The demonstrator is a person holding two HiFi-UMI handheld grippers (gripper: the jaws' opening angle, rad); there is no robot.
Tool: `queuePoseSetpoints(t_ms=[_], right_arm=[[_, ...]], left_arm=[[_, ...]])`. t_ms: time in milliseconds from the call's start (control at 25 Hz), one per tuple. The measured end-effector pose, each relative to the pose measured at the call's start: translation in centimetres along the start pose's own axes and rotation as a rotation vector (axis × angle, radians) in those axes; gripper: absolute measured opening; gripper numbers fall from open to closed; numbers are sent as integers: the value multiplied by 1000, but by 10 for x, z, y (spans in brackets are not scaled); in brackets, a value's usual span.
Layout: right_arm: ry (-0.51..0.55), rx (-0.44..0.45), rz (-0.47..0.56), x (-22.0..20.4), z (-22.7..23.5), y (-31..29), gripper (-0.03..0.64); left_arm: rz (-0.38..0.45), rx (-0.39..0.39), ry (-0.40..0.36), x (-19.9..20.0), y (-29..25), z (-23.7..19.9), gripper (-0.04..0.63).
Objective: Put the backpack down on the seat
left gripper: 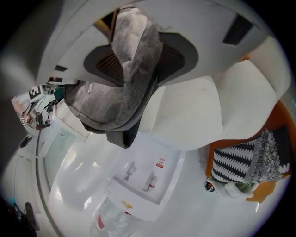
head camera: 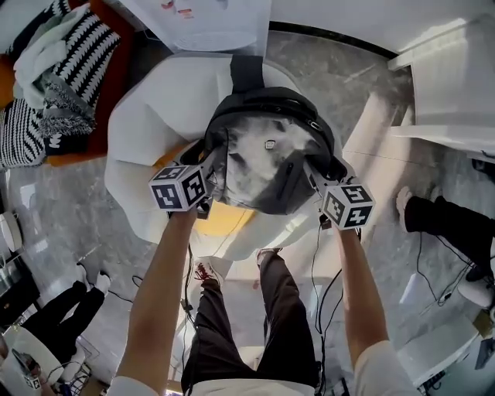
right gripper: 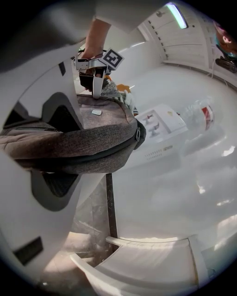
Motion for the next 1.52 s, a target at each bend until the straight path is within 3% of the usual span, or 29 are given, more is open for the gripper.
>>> queuePoseSetpoints(t_ms=[680, 840, 1000, 1200, 1520], right_arm=[[1, -47, 28, -3, -33, 21, 222], [56, -51, 23, 0, -38, 26, 221], [124, -43, 19, 4, -54, 32, 221], [135, -47, 8, 12, -69, 46, 221], [128, -53, 65, 34, -86, 78, 219]], left_arm=[[8, 23, 26, -12, 44, -18, 244], [19, 17, 23, -13, 50, -17, 244], [37, 8, -38, -13, 58, -12, 244], [147, -62, -61, 0, 81, 1, 244], [247, -138, -140, 21, 124, 14, 221]])
Point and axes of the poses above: the fingertips, and each gripper's own axes: y backward along the fingers, z to its right, x out of its top, the point moved 7 cm from there along y, backward along the fingers, and after that the axes turned 8 degrees about x, right-handed, at the moved point
